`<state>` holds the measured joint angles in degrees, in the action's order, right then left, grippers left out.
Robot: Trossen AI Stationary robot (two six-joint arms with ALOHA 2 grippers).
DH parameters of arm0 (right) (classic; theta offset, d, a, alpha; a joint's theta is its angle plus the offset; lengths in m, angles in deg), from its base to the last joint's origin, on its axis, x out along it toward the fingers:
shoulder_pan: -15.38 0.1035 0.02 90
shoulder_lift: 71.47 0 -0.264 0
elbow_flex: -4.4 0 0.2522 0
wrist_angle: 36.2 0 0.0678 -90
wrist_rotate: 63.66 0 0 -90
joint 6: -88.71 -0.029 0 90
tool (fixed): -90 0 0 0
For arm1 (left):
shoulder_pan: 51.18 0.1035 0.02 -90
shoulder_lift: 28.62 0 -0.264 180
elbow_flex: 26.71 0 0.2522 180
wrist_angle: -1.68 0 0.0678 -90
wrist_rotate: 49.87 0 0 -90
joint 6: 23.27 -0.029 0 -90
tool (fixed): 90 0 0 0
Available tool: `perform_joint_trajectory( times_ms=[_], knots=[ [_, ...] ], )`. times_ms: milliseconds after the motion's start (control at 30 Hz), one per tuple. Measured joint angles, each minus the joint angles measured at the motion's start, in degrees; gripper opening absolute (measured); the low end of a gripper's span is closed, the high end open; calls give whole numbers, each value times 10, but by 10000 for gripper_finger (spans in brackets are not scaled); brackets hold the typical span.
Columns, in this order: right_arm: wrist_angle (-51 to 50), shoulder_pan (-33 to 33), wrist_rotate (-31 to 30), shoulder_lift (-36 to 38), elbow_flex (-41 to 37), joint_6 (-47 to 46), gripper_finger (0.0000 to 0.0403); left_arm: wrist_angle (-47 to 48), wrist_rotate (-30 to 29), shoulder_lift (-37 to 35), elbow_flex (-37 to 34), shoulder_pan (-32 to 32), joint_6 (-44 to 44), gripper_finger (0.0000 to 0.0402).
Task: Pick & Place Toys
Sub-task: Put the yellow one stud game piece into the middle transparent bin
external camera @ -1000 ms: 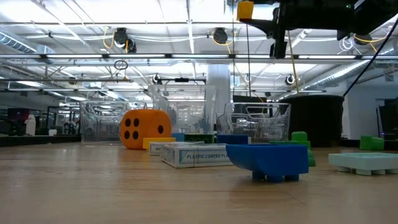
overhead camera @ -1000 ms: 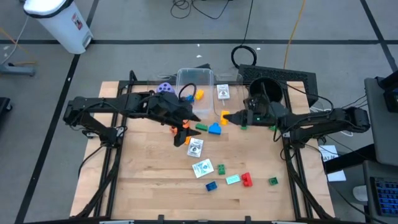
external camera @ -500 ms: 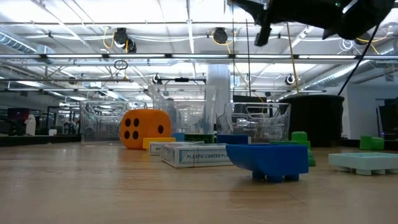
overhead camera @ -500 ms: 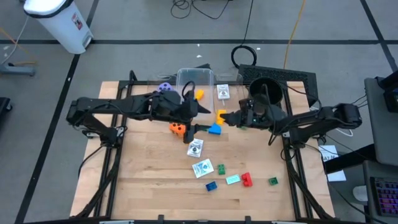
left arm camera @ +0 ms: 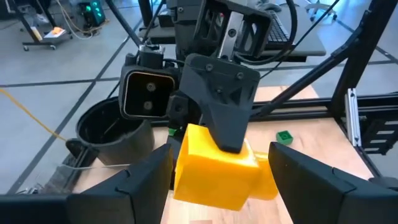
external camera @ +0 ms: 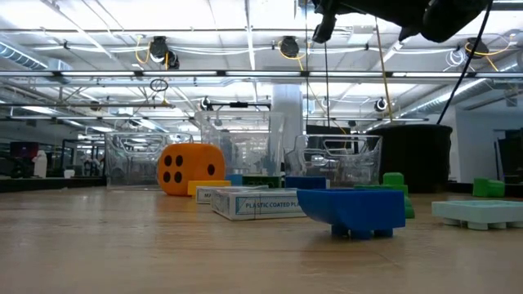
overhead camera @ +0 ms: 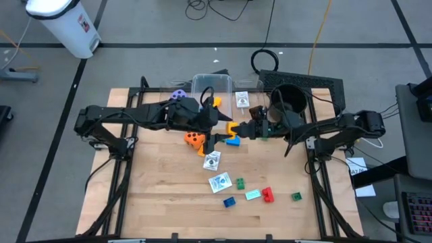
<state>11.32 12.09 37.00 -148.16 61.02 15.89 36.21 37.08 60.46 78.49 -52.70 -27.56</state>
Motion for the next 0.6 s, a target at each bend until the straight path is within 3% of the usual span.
perform_joint_trajectory(
  times_ms=[600],
  knots=[
    [-1,-1,-1,0,14,-15,134,-3,-24,-1,1,-20,-36,269]
  ],
)
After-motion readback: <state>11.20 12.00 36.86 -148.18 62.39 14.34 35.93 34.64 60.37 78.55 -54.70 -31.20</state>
